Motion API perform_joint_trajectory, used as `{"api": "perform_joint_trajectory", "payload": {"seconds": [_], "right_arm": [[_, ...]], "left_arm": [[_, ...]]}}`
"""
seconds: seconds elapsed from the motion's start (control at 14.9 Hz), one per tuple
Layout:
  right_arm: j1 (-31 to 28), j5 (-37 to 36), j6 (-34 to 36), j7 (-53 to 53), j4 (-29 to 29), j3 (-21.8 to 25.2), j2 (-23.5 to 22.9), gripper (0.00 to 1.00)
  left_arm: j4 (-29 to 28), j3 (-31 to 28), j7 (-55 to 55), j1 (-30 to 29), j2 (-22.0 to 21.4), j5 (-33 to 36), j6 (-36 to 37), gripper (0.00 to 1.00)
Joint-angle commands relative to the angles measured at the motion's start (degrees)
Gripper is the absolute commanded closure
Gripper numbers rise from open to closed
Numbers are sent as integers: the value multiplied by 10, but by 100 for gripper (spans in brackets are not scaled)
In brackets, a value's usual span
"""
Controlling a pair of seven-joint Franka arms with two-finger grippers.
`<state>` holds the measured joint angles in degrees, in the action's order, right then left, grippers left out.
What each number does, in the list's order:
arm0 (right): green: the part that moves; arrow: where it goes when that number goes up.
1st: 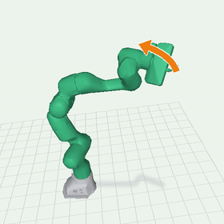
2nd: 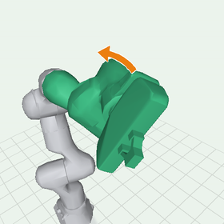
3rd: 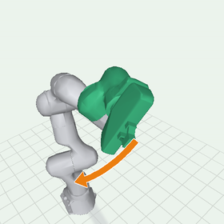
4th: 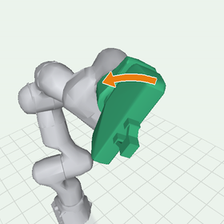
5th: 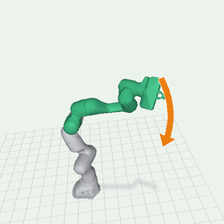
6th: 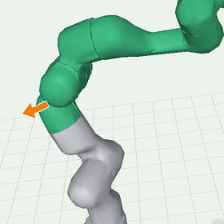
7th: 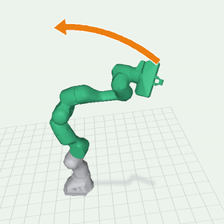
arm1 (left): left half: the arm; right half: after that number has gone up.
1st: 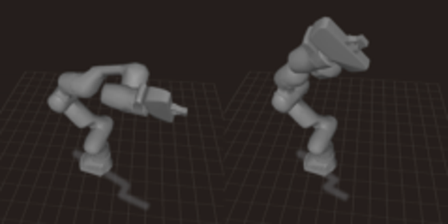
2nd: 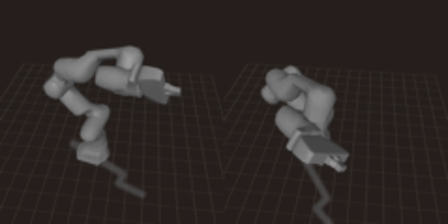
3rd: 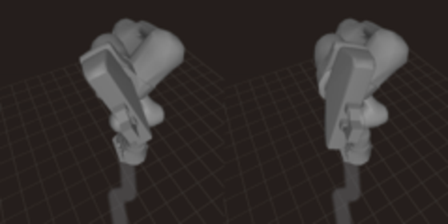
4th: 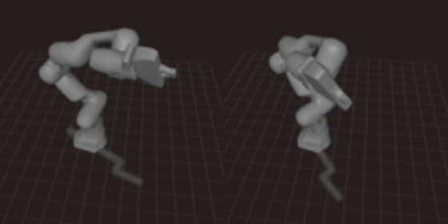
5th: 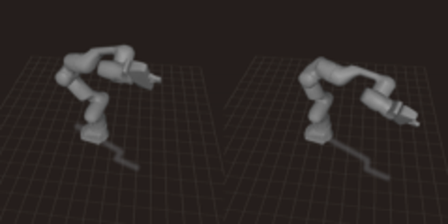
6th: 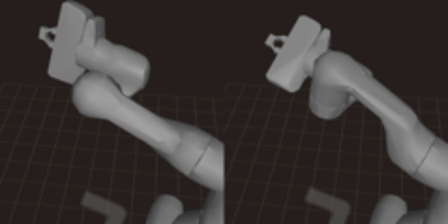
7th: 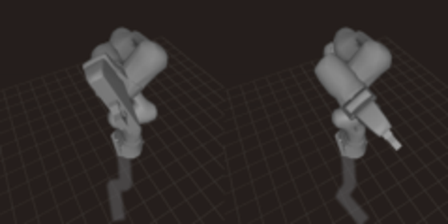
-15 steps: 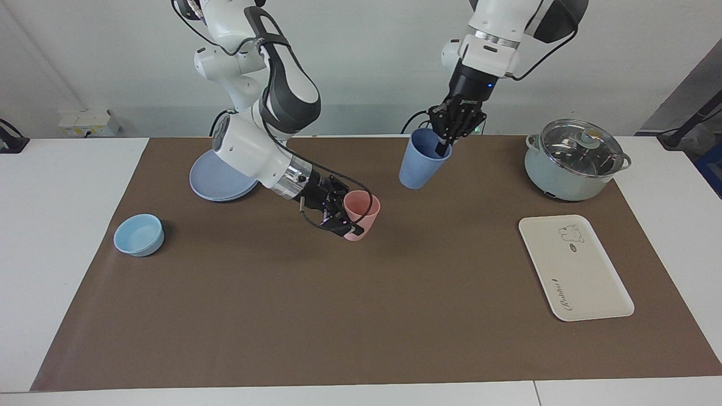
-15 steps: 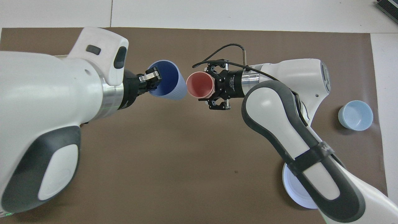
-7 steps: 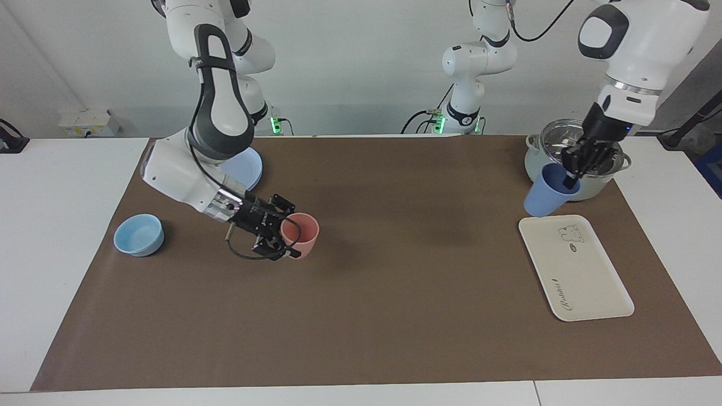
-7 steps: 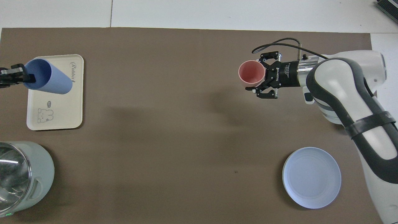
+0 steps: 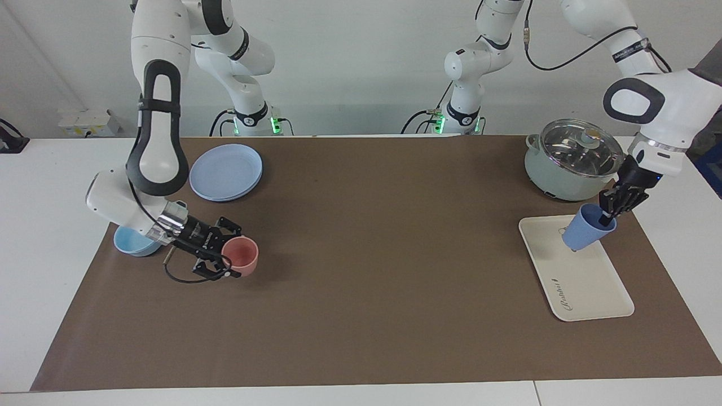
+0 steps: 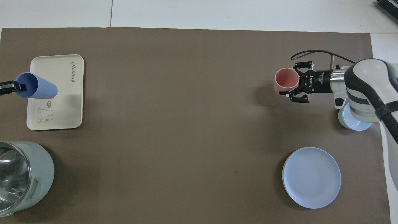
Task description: Place cup on tray
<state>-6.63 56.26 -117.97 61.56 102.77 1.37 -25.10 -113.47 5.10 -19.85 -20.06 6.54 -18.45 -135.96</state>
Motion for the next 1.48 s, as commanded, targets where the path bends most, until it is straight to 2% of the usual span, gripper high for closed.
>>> {"api": "perform_joint_trajectory", "payload": {"seconds": [0.0, 0.27, 0.54, 0.61, 0.67, 0.74, 0.81, 1.01, 1.28, 1.41], "right_arm": [[-32, 18, 11, -25, -14, -6, -13, 100], [-61, 23, 4, -29, -10, -6, -23, 100], [-74, 25, -17, -43, 14, -5, -19, 100], [-73, 25, -21, -41, 14, -5, -19, 100], [-66, 24, -35, -39, 17, -2, -18, 67], [-67, 17, -45, -43, 17, -3, -16, 20], [-65, 13, -50, -43, 17, -2, -14, 1], [-72, -24, -50, -44, 17, -1, -12, 1], [-75, -105, -80, -85, 16, 0, 4, 1], [-75, -147, -91, -115, 16, 1, 11, 1]], "left_arm": [[-63, 10, -31, 1, -14, -17, -62, 100], [-69, 10, -80, -1, 18, -50, -89, 100], [-75, 10, -118, -2, 25, -78, -96, 100], [-75, 10, -118, 0, 29, -78, -101, 78], [-75, 10, -118, 0, 29, -79, -103, 41], [-72, 10, -119, 0, 29, -78, -99, 14], [-63, 10, -125, 0, 30, -77, -89, 0], [-26, 8, -133, 9, 12, -53, -19, 0], [80, 13, -86, 18, -1, 114, 151, 0], [111, 14, -29, 53, -21, 171, 222, 0]]}}
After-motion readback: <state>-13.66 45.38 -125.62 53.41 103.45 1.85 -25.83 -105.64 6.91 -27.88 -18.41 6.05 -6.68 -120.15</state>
